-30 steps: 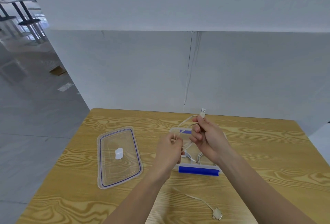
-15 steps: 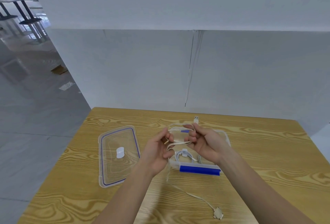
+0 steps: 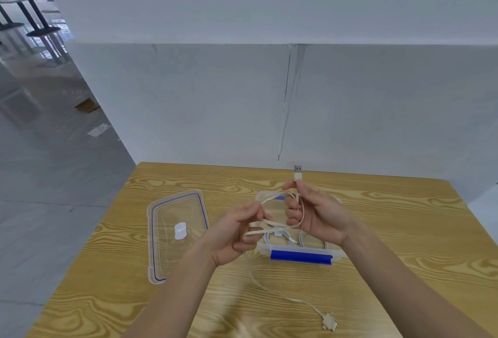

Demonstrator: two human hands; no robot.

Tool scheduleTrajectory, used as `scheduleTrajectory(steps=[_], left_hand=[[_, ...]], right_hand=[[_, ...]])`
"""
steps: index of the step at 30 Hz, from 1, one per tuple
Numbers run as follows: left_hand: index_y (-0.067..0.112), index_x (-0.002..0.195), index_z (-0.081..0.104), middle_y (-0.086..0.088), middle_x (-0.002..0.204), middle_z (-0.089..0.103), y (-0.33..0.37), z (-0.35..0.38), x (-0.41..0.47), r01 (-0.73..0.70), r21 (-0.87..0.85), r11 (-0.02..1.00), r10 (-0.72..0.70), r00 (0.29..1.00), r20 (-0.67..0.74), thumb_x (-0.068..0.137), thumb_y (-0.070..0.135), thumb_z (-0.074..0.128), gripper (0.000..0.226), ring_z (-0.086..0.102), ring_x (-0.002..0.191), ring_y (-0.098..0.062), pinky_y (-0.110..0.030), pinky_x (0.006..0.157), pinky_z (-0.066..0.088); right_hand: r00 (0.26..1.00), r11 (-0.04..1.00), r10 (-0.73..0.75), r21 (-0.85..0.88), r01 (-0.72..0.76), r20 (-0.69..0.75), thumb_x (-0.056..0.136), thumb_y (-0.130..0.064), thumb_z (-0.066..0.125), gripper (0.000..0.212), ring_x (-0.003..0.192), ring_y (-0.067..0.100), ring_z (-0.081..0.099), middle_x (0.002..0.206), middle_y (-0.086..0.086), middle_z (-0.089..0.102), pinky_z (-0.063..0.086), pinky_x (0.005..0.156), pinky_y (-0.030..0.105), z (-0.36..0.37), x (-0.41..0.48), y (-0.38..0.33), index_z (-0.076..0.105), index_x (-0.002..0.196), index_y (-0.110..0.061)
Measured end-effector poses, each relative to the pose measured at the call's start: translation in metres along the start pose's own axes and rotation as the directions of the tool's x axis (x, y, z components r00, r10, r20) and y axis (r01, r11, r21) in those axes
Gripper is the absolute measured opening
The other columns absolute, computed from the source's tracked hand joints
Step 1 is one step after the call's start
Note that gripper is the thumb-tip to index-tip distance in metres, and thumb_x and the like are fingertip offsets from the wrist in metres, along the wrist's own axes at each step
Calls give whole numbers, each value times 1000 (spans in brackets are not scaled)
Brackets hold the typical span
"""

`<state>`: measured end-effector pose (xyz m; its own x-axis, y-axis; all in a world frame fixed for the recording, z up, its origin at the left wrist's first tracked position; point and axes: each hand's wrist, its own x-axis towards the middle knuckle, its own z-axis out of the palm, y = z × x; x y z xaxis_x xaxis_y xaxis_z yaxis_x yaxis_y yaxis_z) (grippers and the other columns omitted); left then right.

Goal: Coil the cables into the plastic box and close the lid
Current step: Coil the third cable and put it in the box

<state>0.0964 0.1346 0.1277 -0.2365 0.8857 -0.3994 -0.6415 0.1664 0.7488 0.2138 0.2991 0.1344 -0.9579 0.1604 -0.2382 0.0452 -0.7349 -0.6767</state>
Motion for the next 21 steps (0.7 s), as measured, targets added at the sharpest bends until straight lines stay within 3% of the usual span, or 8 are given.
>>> scheduleTrajectory(steps=[5,10,13,16,18,21], left_hand=[[13,67,50,-1,80,59,2,-5,1,-33,10,999,33,998,-47,89,28,51,27,28,38,-4,-15,34,10],[14,66,50,0,80,54,7,-11,1,-21,133,991,31,997,-73,87,30,54,27,26,40,-5,-17,37,8],[14,64,50,1,79,53,8,-9,2,-45,196,980,58,996,-63,82,33,59,27,24,40,-5,-18,37,8],[13,66,56,2,70,51,8,-6,3,-73,232,970,93,993,-78,81,32,61,25,25,38,-4,-19,38,9],[11,72,58,6,58,50,8,-7,3,-70,280,957,96,992,-78,81,30,62,21,25,39,-4,-18,38,11],[11,78,62,8,57,54,10,-12,2,-51,394,918,86,994,-73,84,22,65,13,25,42,-5,-17,38,16]], right_hand=[[1000,1000,-16,-26,16,-15,93,-29,41,31,48,19,45,54,5,45,50,60,34,-1,1,-2,49,68,-13],[997,999,-42,24,40,67,89,-23,51,31,57,22,46,57,5,42,52,79,40,-2,-1,-1,43,61,-13],[994,991,-89,96,95,-67,89,-22,47,33,52,19,40,52,2,34,52,64,35,6,1,1,42,58,-12],[981,990,-98,87,113,-165,89,-25,48,28,45,13,32,50,-1,30,34,41,23,10,5,4,47,65,-10],[974,994,-111,-20,110,-196,94,-23,45,24,44,10,27,52,-2,29,25,39,21,10,6,5,51,75,-8],[967,964,-141,-252,86,-210,99,-18,42,24,43,10,30,51,-1,34,29,40,22,9,5,4,59,91,-2]])
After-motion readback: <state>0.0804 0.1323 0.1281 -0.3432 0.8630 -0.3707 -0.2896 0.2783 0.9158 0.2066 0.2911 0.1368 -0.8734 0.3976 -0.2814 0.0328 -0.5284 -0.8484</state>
